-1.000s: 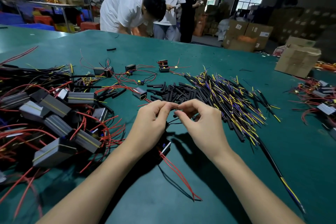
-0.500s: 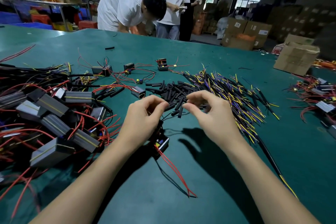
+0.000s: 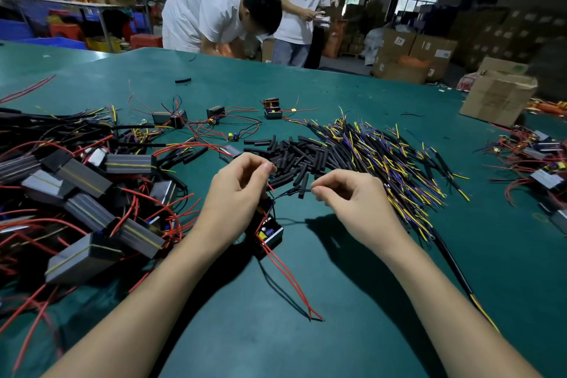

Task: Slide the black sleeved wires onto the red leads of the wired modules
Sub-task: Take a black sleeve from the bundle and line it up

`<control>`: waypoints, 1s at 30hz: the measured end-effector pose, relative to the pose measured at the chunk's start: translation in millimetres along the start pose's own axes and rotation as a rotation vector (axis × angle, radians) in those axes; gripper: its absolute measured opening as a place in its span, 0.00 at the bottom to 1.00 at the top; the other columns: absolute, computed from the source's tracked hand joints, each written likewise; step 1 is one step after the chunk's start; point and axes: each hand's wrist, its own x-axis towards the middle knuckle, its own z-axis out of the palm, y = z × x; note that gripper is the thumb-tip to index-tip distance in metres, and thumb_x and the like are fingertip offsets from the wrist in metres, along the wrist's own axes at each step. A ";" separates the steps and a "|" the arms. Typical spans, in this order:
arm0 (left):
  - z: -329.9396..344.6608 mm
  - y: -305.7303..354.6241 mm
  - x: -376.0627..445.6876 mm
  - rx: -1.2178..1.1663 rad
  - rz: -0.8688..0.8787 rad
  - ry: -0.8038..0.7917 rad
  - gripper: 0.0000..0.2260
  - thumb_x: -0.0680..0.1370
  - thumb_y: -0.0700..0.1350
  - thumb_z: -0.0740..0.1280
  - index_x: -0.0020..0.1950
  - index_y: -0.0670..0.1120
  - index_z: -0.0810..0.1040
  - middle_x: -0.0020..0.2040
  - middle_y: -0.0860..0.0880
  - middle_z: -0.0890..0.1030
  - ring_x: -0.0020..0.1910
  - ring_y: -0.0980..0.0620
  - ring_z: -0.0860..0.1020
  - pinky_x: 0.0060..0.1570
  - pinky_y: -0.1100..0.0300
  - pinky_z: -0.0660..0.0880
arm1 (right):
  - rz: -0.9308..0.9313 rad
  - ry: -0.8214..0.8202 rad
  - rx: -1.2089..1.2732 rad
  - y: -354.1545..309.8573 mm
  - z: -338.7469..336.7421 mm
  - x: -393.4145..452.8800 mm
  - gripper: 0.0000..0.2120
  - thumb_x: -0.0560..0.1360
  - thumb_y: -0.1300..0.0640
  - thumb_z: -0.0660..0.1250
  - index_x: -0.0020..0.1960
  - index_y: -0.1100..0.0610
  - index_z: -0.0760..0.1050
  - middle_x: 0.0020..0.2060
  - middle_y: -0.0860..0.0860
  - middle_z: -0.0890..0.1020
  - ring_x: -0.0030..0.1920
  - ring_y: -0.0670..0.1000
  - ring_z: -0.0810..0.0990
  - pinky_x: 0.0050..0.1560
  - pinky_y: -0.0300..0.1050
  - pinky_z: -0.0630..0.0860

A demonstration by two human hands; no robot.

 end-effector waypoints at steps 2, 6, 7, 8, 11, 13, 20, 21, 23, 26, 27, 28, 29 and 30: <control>1.0 -0.7 -0.5 0.042 0.024 -0.026 0.07 0.81 0.44 0.62 0.46 0.44 0.76 0.32 0.54 0.72 0.31 0.54 0.68 0.34 0.58 0.65 | -0.017 -0.001 0.012 -2.3 2.0 0.0 0.07 0.74 0.64 0.69 0.40 0.55 0.81 0.30 0.44 0.81 0.32 0.40 0.75 0.38 0.33 0.72; 4.0 -1.2 -3.4 0.095 0.090 -0.142 0.07 0.82 0.44 0.58 0.49 0.45 0.74 0.45 0.53 0.81 0.44 0.57 0.76 0.49 0.62 0.70 | -0.044 -0.014 0.121 -11.8 10.7 -1.3 0.07 0.73 0.65 0.69 0.40 0.56 0.82 0.31 0.49 0.82 0.31 0.42 0.76 0.38 0.38 0.75; 5.2 -2.0 -4.5 0.099 0.093 -0.180 0.07 0.82 0.44 0.58 0.48 0.45 0.73 0.43 0.52 0.82 0.40 0.58 0.76 0.46 0.62 0.70 | -0.047 -0.022 0.137 -13.4 12.0 -1.5 0.07 0.73 0.65 0.69 0.40 0.56 0.82 0.31 0.50 0.82 0.31 0.42 0.76 0.37 0.38 0.75; 6.5 -2.8 -5.5 0.108 0.091 -0.206 0.07 0.82 0.45 0.57 0.47 0.46 0.71 0.38 0.52 0.81 0.34 0.57 0.73 0.40 0.62 0.69 | -0.046 -0.035 0.146 -14.1 12.4 -1.6 0.07 0.73 0.65 0.70 0.40 0.56 0.82 0.31 0.50 0.83 0.31 0.42 0.76 0.37 0.36 0.74; 8.0 -7.1 -5.3 0.106 0.079 -0.178 0.07 0.82 0.45 0.58 0.44 0.48 0.69 0.27 0.53 0.70 0.27 0.56 0.64 0.30 0.60 0.63 | -0.007 -0.100 0.111 -11.2 9.3 -1.4 0.06 0.73 0.65 0.70 0.44 0.55 0.82 0.31 0.47 0.82 0.30 0.40 0.76 0.37 0.32 0.73; 7.7 -9.3 -3.6 0.085 0.064 -0.162 0.07 0.82 0.44 0.58 0.44 0.47 0.69 0.26 0.55 0.66 0.26 0.55 0.62 0.30 0.58 0.61 | 0.000 -0.118 0.055 -8.6 7.1 -1.1 0.06 0.74 0.64 0.70 0.41 0.55 0.82 0.30 0.47 0.81 0.30 0.41 0.76 0.37 0.35 0.73; 7.0 -12.7 -2.0 0.085 0.054 -0.194 0.06 0.82 0.45 0.58 0.45 0.49 0.70 0.23 0.56 0.66 0.25 0.56 0.61 0.28 0.60 0.59 | -0.137 -0.008 -0.014 -7.3 5.6 -1.6 0.05 0.74 0.62 0.71 0.40 0.56 0.81 0.29 0.52 0.80 0.29 0.48 0.74 0.34 0.39 0.70; 6.5 -12.6 -2.1 0.078 0.053 -0.201 0.06 0.82 0.45 0.58 0.45 0.49 0.70 0.23 0.56 0.66 0.25 0.56 0.61 0.28 0.61 0.59 | -0.167 0.000 -0.036 -7.0 6.3 -1.7 0.03 0.73 0.62 0.71 0.42 0.56 0.81 0.29 0.52 0.80 0.30 0.49 0.74 0.33 0.39 0.70; 6.3 -12.2 -2.5 0.063 0.050 -0.214 0.06 0.82 0.45 0.58 0.45 0.48 0.70 0.23 0.56 0.66 0.24 0.56 0.60 0.27 0.63 0.58 | -0.239 0.019 -0.082 -6.7 7.9 -2.2 0.03 0.73 0.63 0.71 0.46 0.57 0.81 0.31 0.51 0.80 0.31 0.48 0.75 0.34 0.37 0.71; 5.9 -11.6 -2.7 0.063 0.044 -0.209 0.06 0.82 0.44 0.58 0.45 0.47 0.70 0.23 0.56 0.65 0.24 0.56 0.60 0.26 0.64 0.58 | -0.400 0.039 -0.189 -4.2 5.5 -1.3 0.04 0.73 0.65 0.70 0.46 0.61 0.83 0.37 0.50 0.84 0.37 0.48 0.80 0.42 0.39 0.76; 5.4 -11.6 -2.2 0.064 0.041 -0.206 0.07 0.82 0.44 0.58 0.45 0.47 0.70 0.22 0.56 0.65 0.24 0.56 0.60 0.26 0.64 0.58 | -0.447 0.038 -0.235 -3.0 3.4 -0.6 0.04 0.73 0.66 0.71 0.46 0.61 0.83 0.39 0.50 0.85 0.39 0.48 0.81 0.44 0.38 0.76; 5.0 -11.6 -1.8 0.070 0.037 -0.204 0.07 0.82 0.44 0.58 0.45 0.48 0.70 0.22 0.56 0.65 0.24 0.56 0.60 0.26 0.64 0.58 | -0.480 0.031 -0.275 -1.6 1.4 0.4 0.04 0.72 0.66 0.71 0.46 0.62 0.83 0.39 0.51 0.85 0.40 0.48 0.81 0.45 0.37 0.75; 4.4 -11.5 -1.5 0.083 0.034 -0.202 0.07 0.82 0.44 0.58 0.44 0.49 0.70 0.22 0.56 0.66 0.24 0.56 0.60 0.26 0.64 0.58 | -0.501 0.020 -0.304 -0.9 -0.1 1.4 0.04 0.71 0.66 0.71 0.45 0.63 0.84 0.39 0.52 0.85 0.39 0.49 0.81 0.45 0.36 0.74; 4.3 -11.1 -1.3 0.101 0.033 -0.199 0.07 0.82 0.44 0.59 0.44 0.49 0.70 0.22 0.56 0.66 0.23 0.57 0.60 0.26 0.65 0.58 | -0.515 0.003 -0.320 -0.3 -1.1 2.3 0.04 0.71 0.67 0.71 0.45 0.63 0.84 0.38 0.53 0.85 0.38 0.49 0.80 0.45 0.35 0.73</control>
